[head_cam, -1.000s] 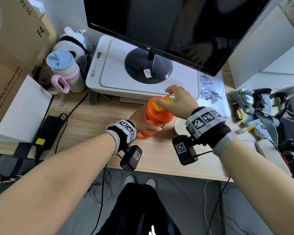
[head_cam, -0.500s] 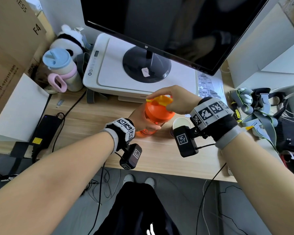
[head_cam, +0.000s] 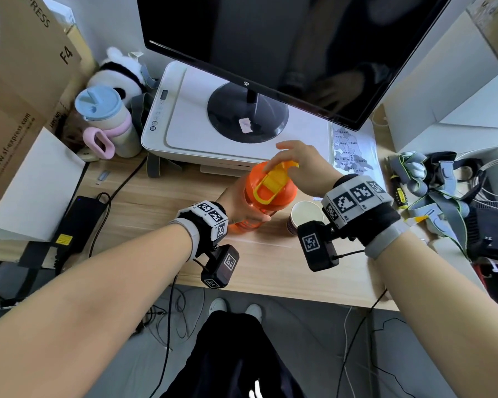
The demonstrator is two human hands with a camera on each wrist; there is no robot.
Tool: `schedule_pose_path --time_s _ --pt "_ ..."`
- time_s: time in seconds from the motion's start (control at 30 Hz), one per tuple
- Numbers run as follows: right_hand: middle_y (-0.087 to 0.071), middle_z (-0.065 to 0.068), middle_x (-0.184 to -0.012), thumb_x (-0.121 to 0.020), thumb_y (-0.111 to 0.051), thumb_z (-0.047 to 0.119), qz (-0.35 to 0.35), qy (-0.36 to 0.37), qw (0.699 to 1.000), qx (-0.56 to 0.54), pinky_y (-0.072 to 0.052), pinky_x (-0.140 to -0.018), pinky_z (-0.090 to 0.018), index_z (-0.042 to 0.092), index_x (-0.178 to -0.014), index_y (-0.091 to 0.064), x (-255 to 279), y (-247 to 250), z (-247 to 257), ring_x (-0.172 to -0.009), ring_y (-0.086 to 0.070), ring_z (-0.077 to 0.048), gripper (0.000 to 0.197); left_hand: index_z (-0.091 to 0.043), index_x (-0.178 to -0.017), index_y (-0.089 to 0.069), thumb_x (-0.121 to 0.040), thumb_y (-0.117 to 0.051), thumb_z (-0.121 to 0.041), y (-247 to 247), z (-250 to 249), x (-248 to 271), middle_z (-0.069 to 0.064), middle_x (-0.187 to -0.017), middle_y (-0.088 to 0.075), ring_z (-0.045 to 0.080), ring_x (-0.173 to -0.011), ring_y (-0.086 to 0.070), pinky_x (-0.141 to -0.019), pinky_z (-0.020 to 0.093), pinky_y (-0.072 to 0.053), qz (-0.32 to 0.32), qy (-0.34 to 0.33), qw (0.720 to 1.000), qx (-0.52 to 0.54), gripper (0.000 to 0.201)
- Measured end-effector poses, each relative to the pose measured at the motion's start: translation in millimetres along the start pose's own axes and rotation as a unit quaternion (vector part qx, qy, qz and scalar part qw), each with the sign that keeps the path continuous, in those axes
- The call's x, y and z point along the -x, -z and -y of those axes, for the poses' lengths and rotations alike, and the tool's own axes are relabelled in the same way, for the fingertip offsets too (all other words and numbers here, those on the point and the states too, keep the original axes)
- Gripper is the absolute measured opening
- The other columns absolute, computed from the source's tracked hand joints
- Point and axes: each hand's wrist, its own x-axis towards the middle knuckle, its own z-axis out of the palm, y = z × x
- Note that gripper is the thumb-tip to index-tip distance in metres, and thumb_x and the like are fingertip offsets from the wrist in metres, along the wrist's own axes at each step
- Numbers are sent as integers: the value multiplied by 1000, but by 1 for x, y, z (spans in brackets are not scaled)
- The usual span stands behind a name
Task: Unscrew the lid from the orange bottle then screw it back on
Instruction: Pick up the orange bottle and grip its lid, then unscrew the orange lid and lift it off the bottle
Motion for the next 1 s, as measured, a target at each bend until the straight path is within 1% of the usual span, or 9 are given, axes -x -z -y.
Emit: schedule_pose_path --time_s 0.07,0.13,0.2,0.27,0.4,0.47,0.6,0.73,1.0 --pt "-48 -9 -135 -85 -48 26 -43 -54 997 -41 -38 -105 -43 20 -119 -55 3 -4 3 -126 -44 -29 35 -20 -127 -46 -54 -88 -11 -1 -1 1 2 -116 -63 21 -110 -59 -95 34 -48 -5 6 1000 8 85" --pt "-51 -10 -132 -81 -51 56 -69 -113 991 -19 -43 -91 -39 13 -127 -42 6 -9 6 -118 -52 -32 64 -19 -130 -45 -53 -88 -11 -4 -4 1 4 -119 -64 23 -112 -60 -99 39 -47 -5 -1 1000 6 89" --pt "-51 -11 -132 -77 -53 63 -76 -128 988 47 -43 -85 -38 9 -129 -37 7 -11 7 -115 -54 -33 76 -19 -132 -42 -53 -88 -9 -5 -10 0 1 -121 -61 20 -113 -58 -99 35 -45 -2 -7 1000 -7 92" --pt "-46 -10 -138 -79 -57 54 -52 -115 990 67 -42 -89 -37 11 -134 -35 7 -9 7 -121 -51 -33 73 -18 -132 -42 -54 -88 -10 -6 -13 -1 -1 -120 -61 18 -112 -57 -99 34 -45 0 -3 1000 -21 91" --pt "-32 -6 -151 -79 -51 -2 76 3 997 -29 -35 -102 -28 21 -144 -27 6 0 2 -139 -33 -22 73 -15 -123 -50 -43 -86 -25 -9 -10 3 7 -115 -67 26 -108 -63 -97 48 -49 7 -4 999 -34 88" --pt "-34 -8 -149 -79 -57 5 47 -22 997 -64 -38 -103 -32 19 -145 -24 6 -2 -3 -137 -37 -25 74 -14 -125 -49 -45 -87 -21 -10 -11 5 9 -118 -66 26 -110 -62 -99 48 -48 2 -1 1000 -21 89" --pt "-53 -10 -127 -73 -69 43 -59 -55 996 47 -43 -89 -33 18 -125 -51 5 -11 -15 -115 -53 -27 60 -15 -129 -46 -42 -88 -26 -9 -12 5 8 -122 -64 26 -114 -61 -100 45 -49 7 -13 1000 -6 97" --pt "-60 -8 -111 -73 -72 34 -78 15 996 41 -44 -85 -33 20 -109 -64 7 -7 -14 -103 -57 -25 40 -13 -129 -47 -54 -87 -7 -6 -13 4 9 -122 -63 25 -113 -59 -98 39 -48 16 -21 1000 -16 85" --pt "-58 -12 -114 -74 -73 17 -87 87 992 -14 -41 -92 -31 12 -114 -63 17 9 -22 -100 -51 -19 42 -11 -128 -46 -56 -87 -4 1 -16 0 4 -116 -63 21 -108 -58 -97 33 -46 40 -22 997 -62 83"
